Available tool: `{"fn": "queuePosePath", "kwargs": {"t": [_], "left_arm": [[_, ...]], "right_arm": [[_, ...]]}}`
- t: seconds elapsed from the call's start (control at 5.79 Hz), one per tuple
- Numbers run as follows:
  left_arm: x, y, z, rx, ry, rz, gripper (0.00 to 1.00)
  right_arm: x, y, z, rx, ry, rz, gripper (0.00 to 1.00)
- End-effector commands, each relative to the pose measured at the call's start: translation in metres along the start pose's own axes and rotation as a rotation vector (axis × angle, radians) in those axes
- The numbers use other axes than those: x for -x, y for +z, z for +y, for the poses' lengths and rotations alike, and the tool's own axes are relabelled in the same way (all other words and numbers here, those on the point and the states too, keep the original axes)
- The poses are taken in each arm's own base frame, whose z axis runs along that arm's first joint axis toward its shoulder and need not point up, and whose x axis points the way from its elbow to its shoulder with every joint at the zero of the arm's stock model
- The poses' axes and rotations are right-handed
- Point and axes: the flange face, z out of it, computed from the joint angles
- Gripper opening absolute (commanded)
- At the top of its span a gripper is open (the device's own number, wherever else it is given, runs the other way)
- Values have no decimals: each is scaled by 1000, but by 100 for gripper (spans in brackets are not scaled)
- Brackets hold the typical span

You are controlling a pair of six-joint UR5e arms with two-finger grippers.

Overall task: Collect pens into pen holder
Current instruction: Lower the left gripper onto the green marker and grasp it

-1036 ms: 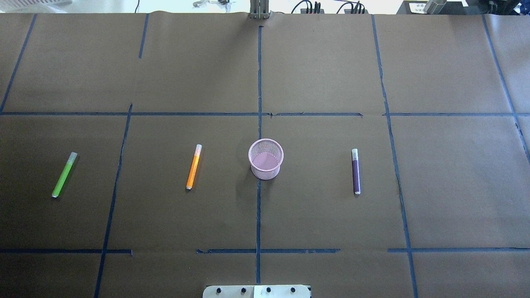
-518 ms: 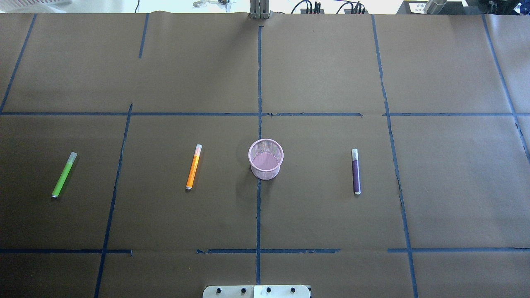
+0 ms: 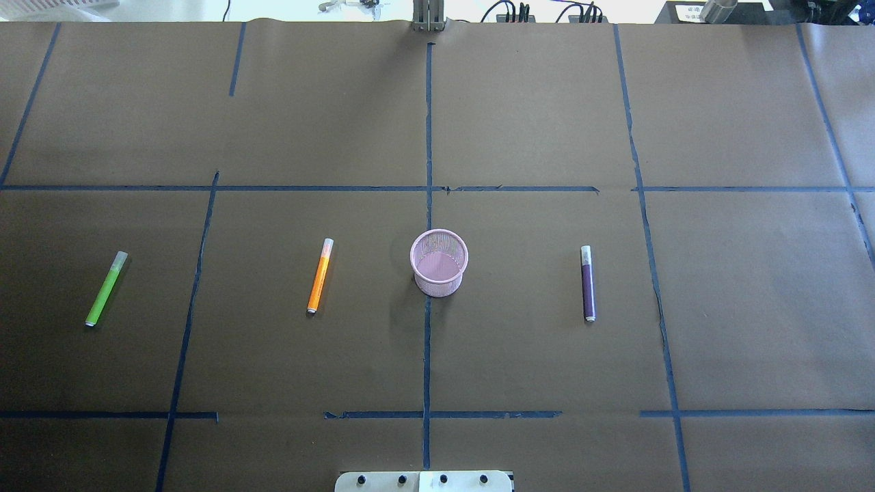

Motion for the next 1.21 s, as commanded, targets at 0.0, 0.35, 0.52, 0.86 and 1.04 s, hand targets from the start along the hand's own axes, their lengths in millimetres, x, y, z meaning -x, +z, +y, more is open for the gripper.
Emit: {"fn": "queuePosePath", "kwargs": {"t": [0.0, 0.35, 0.52, 0.86, 1.04], "left_arm": [[-41, 48, -39, 29, 18, -40, 100], [-57, 88, -59, 36, 16, -95, 100], [-92, 109, -73, 25, -11, -135, 100], [-120, 141, -71, 56, 17, -161, 100], [-117, 143, -68, 60, 9, -165, 94]], "right_arm": [[-2, 2, 0, 6, 13, -1, 100], [-7, 6, -11, 11, -4, 5, 100], [-8, 8, -7, 15, 6, 4, 100], [-10, 10, -7, 19, 22, -1, 100], [-11, 11, -6, 21, 25, -4, 100]]}}
